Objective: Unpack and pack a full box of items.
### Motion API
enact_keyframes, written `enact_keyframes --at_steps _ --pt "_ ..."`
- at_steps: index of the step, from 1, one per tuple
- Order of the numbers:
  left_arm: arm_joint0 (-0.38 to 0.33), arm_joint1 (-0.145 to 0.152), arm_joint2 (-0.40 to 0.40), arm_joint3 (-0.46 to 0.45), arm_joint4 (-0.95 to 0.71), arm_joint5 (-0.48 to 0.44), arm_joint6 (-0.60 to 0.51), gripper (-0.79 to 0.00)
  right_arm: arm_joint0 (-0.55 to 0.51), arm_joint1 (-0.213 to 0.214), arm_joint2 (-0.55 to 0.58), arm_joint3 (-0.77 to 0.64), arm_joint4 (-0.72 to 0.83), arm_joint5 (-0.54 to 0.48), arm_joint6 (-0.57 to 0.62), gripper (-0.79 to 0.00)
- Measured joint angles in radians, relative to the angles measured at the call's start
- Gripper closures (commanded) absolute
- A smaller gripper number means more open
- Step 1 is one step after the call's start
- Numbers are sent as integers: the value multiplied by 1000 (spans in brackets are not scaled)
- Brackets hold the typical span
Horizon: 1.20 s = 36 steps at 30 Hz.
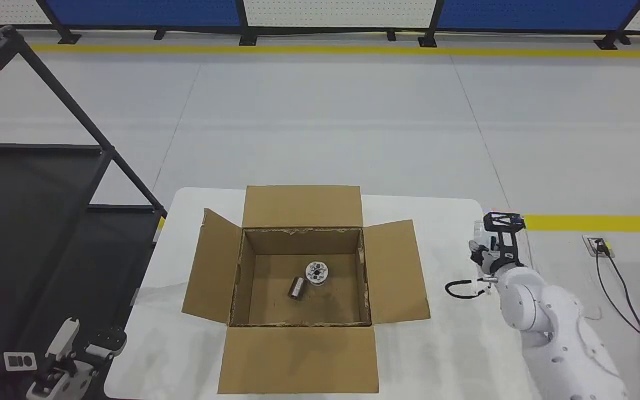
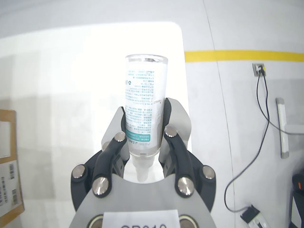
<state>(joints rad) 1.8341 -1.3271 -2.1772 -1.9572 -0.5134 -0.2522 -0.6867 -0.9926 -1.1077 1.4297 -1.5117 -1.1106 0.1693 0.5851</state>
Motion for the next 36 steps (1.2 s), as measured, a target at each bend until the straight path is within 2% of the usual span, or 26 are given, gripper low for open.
enact_keyframes --at_steps 4,8,12,16,18,25,32,36 --pt "0 0 0 0 0 0 0 -785 -76 2 20 -168 1 -65 -137 0" --pt "0 0 0 0 0 0 0 -785 -105 7 9 -297 -19 -224 -216 0" --pt "0 0 0 0 0 0 0 -785 -57 9 -49 -334 -39 -401 -205 0" --pt "0 0 0 0 0 0 0 -785 55 1 -155 -306 -39 -560 -145 0" --pt "0 0 0 0 0 0 0 -785 132 -8 -220 -260 -16 -638 -99 0" --pt "0 0 0 0 0 0 0 -785 419 -71 -483 -13 106 -789 44 0" --pt "0 0 0 0 0 0 0 -785 683 -171 -757 321 293 -1040 187 0" --pt "0 0 0 0 0 0 0 -785 771 -234 -874 472 377 -1095 243 0"
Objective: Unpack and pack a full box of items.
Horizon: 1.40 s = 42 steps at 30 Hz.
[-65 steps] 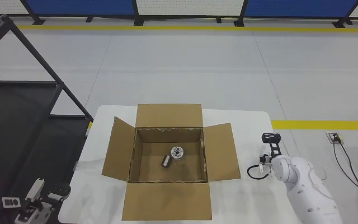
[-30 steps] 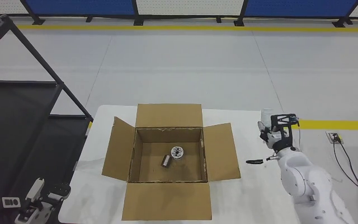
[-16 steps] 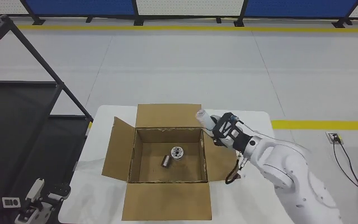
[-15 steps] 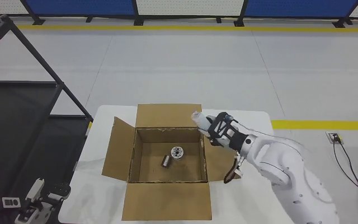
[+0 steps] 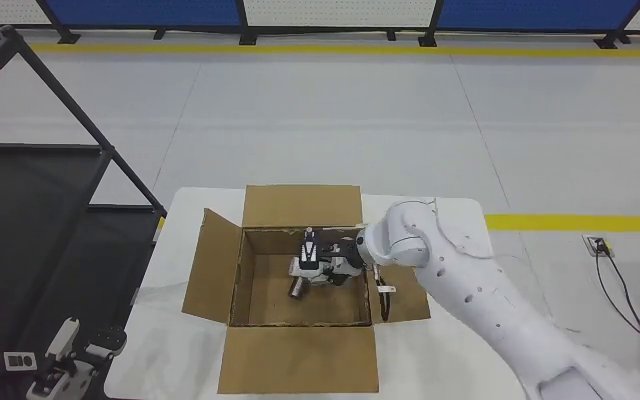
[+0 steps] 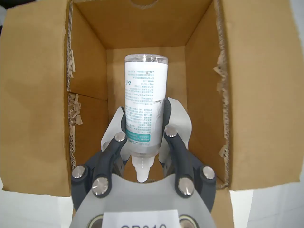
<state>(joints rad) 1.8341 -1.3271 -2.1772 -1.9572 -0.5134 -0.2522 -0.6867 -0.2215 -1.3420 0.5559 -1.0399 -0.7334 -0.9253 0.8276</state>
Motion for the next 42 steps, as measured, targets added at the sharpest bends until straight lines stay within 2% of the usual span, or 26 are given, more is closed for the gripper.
enact_keyframes --at_steps 4,10,16,22,23,26,28,36,37,39,42 --pt "0 0 0 0 0 0 0 -785 45 -61 -80 123 32 -14 -22 0" --pt "0 0 0 0 0 0 0 -785 81 -146 -179 266 6 -88 -70 0" --pt "0 0 0 0 0 0 0 -785 100 -216 -272 369 -10 -87 -83 0" --pt "0 0 0 0 0 0 0 -785 112 -282 -346 467 -7 -87 -48 0" --pt "0 0 0 0 0 0 0 -785 114 -294 -357 486 -1 -87 -42 -28" --pt "0 0 0 0 0 0 0 -785 118 -320 -381 526 18 -87 -25 -280" --pt "0 0 0 0 0 0 0 -785 120 -334 -386 548 27 -87 -20 -369" --pt "0 0 0 0 0 0 0 -785 125 -373 -386 609 27 -87 -30 -468" --pt "0 0 0 0 0 0 0 -785 126 -375 -386 612 25 -87 -35 -489" --pt "0 0 0 0 0 0 0 -785 128 -378 -386 619 18 -87 -47 -603" --pt "0 0 0 0 0 0 0 -785 134 -379 -386 625 5 -87 -72 -603"
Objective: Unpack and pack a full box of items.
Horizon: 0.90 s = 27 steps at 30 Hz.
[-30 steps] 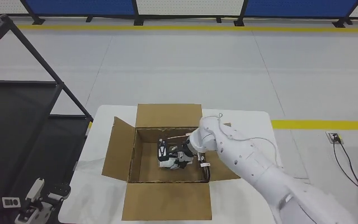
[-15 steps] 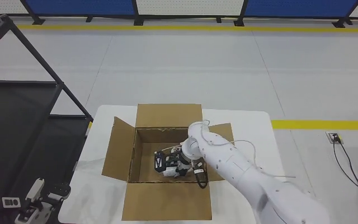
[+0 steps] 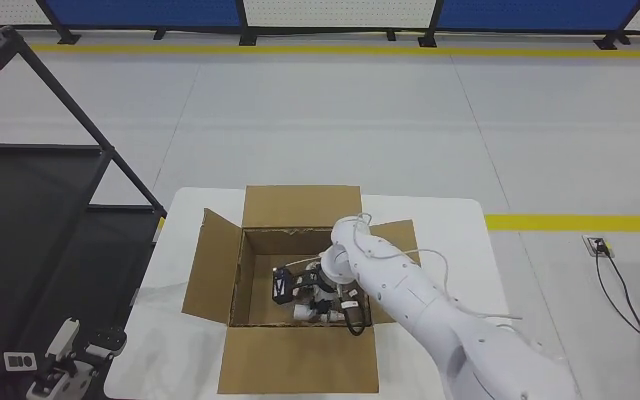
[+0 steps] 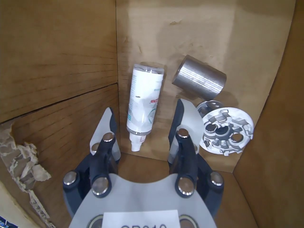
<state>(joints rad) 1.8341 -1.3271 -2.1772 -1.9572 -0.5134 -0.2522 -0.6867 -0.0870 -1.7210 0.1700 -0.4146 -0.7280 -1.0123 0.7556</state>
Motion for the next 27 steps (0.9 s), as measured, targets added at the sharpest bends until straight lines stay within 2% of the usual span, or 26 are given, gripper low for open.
enact_keyframes --at_steps 1,3,5,6,10,17,27 --pt "0 0 0 0 0 0 0 -785 5 1 0 2 -3 0 -15 -585" --pt "0 0 0 0 0 0 0 -785 25 6 6 8 -13 0 -81 -616" --pt "0 0 0 0 0 0 0 -785 42 15 8 4 -33 0 -153 -760" --pt "0 0 0 0 0 0 0 -785 47 19 7 1 -41 0 -180 -785" --pt "0 0 0 0 0 0 0 -785 62 48 9 -30 -64 0 -305 -785" --pt "0 0 0 0 0 0 0 -785 61 133 11 -105 -111 0 -607 -785" --pt "0 0 0 0 0 0 0 -785 61 133 11 -105 -111 0 -605 -785"
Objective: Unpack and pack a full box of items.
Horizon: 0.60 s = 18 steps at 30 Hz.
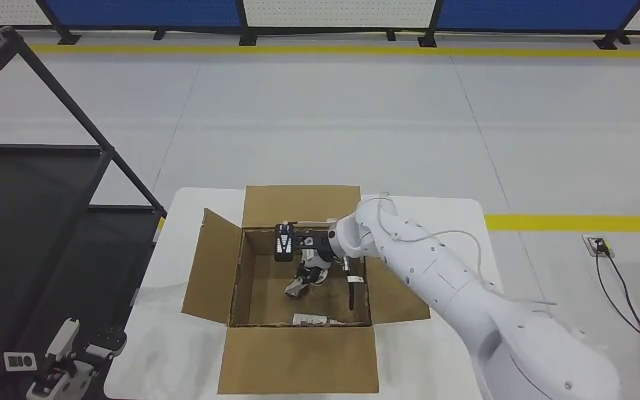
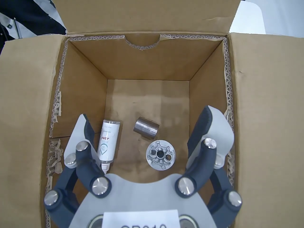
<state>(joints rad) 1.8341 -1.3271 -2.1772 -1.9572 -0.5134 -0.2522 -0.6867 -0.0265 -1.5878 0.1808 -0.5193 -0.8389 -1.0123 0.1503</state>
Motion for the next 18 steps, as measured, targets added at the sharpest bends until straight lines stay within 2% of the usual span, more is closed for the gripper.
enact_keyframes --at_steps 6,10,13,18 --pt "-40 11 34 -43 141 28 5 -785 -27 19 32 -23 44 0 -74 -785" --pt "-75 19 86 -72 249 41 -20 -785 -36 62 37 -88 48 0 -175 -785" --pt "-103 24 140 -87 334 47 -28 -785 -49 116 38 -150 43 0 -282 -785" --pt "-138 30 227 -108 433 54 -24 -785 -88 244 38 -268 8 0 -511 -785"
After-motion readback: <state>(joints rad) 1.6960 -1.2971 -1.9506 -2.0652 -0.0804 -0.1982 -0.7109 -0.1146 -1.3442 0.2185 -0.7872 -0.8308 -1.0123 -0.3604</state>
